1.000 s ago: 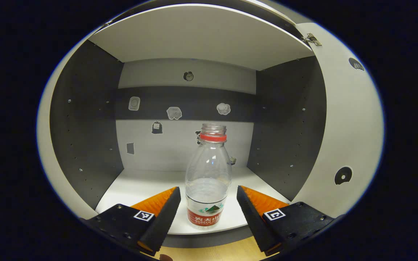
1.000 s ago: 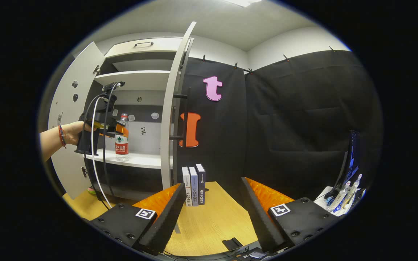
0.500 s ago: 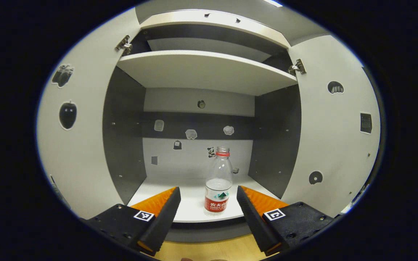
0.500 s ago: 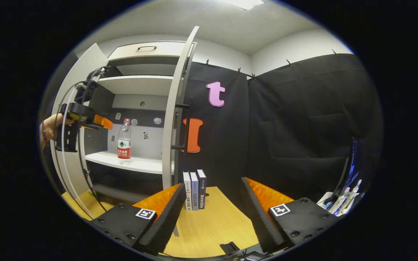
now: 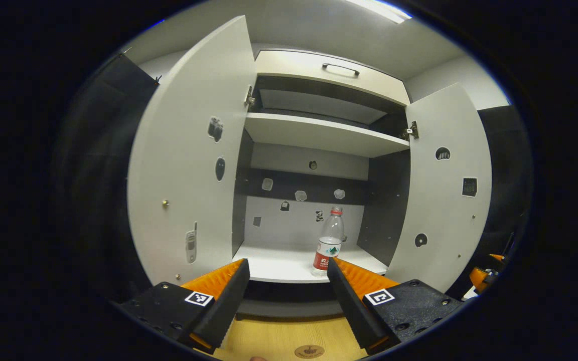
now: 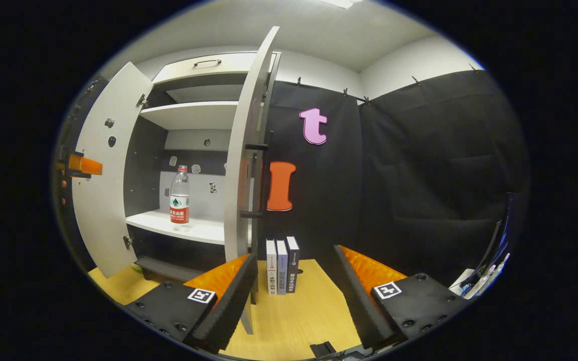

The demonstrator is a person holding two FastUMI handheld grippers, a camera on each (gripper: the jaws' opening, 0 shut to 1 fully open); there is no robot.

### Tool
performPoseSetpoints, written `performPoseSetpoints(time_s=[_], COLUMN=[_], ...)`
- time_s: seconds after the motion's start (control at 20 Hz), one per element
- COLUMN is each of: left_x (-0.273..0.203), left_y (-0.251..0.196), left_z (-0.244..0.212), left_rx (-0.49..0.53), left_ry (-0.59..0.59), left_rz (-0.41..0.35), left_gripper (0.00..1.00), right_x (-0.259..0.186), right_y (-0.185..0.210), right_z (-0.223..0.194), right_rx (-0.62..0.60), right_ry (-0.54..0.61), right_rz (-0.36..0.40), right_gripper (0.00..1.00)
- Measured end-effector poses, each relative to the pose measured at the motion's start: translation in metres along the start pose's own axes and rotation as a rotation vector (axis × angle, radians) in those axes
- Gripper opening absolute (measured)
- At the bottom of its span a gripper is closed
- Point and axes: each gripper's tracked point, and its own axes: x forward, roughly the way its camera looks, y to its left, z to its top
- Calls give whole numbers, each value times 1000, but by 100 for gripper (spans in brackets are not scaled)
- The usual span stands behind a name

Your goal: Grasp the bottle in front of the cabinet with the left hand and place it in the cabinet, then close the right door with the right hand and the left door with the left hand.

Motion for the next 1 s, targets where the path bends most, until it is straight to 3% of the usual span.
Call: performPoseSetpoints(time_s=[0.35, 0.75, 0.8, 0.85, 0.9, 0.95, 1.0], left_x=[-71, -94, -95, -97, -98, -99, -101], left_y=[22, 33, 32, 31, 30, 30, 30], left_z=[10, 14, 14, 14, 15, 16, 17], left_rx=[-22, -29, -32, -33, -33, -33, -35], left_ry=[-31, -33, -29, -26, -26, -28, -28], left_rz=[35, 47, 43, 38, 34, 31, 30], left_gripper=[94, 94, 95, 95, 95, 95, 94], right_x=[45, 48, 48, 47, 46, 47, 46], right_y=[4, 15, 18, 22, 23, 23, 23], right_z=[-6, -10, -10, -11, -12, -12, -11], right_rx=[-15, 12, 18, 22, 23, 23, 23], right_ry=[18, 32, 37, 43, 45, 46, 44], right_rz=[24, 38, 41, 51, 52, 46, 39], right_gripper=[99, 100, 87, 96, 87, 95, 95])
